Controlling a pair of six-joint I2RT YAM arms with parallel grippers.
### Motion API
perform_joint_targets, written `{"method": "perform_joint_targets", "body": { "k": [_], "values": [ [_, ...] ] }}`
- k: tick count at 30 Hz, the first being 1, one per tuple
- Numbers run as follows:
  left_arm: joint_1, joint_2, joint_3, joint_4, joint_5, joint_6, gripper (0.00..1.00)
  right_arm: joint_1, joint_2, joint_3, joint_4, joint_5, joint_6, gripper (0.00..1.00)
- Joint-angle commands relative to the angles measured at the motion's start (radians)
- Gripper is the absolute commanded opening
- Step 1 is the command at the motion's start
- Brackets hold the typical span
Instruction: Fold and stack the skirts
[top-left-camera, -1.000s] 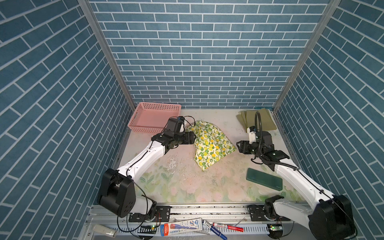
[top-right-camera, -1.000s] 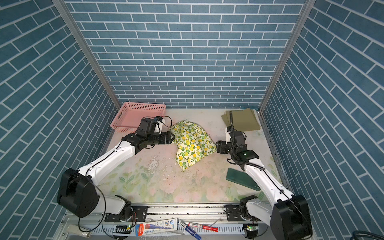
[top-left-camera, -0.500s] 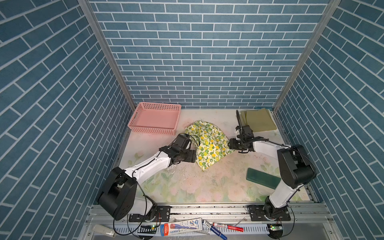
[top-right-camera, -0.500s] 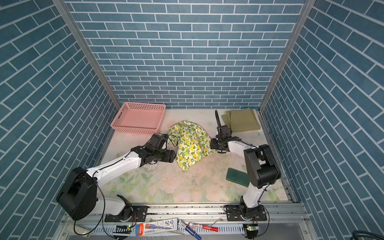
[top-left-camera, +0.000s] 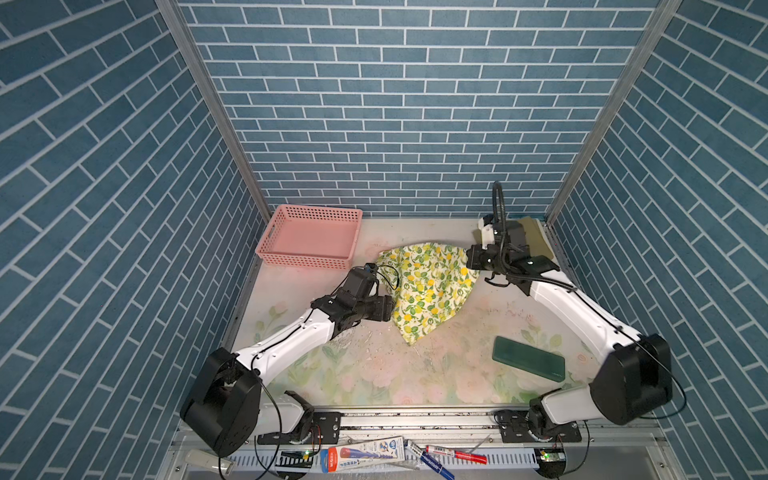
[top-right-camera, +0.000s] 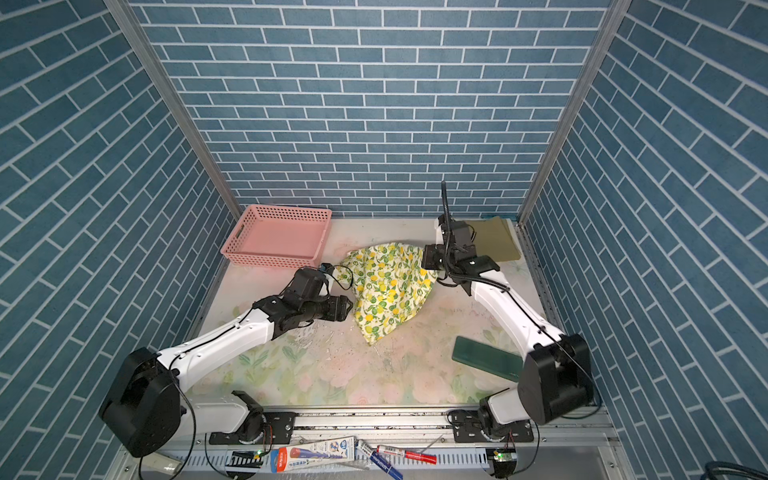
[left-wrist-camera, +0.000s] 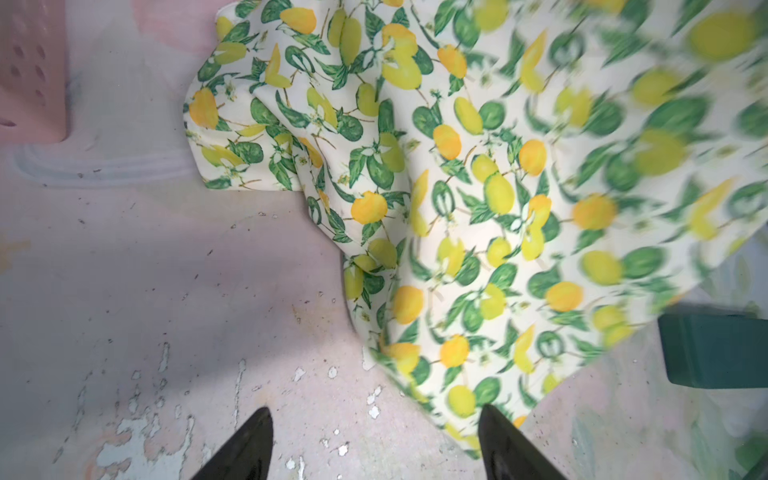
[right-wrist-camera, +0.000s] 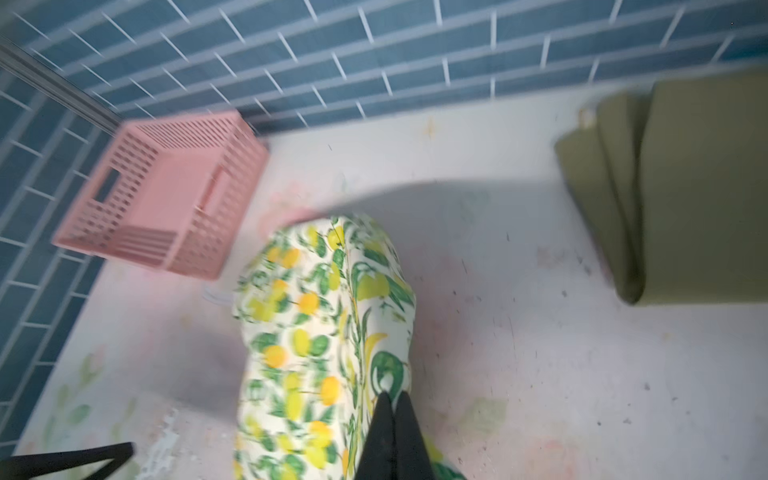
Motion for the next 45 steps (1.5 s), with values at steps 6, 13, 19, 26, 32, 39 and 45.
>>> {"method": "perform_joint_targets", "body": {
  "k": [6,13,19,26,32,39,45],
  "values": [
    [-0.003,-0.027,-0.070,0.190,0.138,-0.043,0.77,0.034,-0.030,0.226,-0.086,0.056,0.068,0.00],
    [-0.014,-0.064,-0.154,0.288,0.224,-0.083,0.79,0.056,-0.035,0.326,-0.063,0.109,0.094,0.00],
    [-0.120,-0.062,-0.173,0.335,0.197,-0.045,0.81,0.060,-0.006,0.414,-0.079,0.158,0.094,0.00],
    [-0.296,0.028,-0.136,0.407,0.109,0.067,0.82,0.060,0.048,0.554,-0.110,0.244,0.085,0.00],
    [-0.379,0.160,-0.129,0.596,-0.029,0.072,0.83,0.061,0.126,0.680,-0.157,0.288,0.096,0.00],
    [-0.441,0.337,-0.062,0.816,-0.066,0.092,0.85,0.060,0.197,0.788,-0.201,0.326,0.101,0.00],
    [-0.478,0.466,0.034,0.839,-0.162,0.098,0.85,0.060,0.202,0.807,-0.197,0.354,0.095,0.00]
  ]
}}
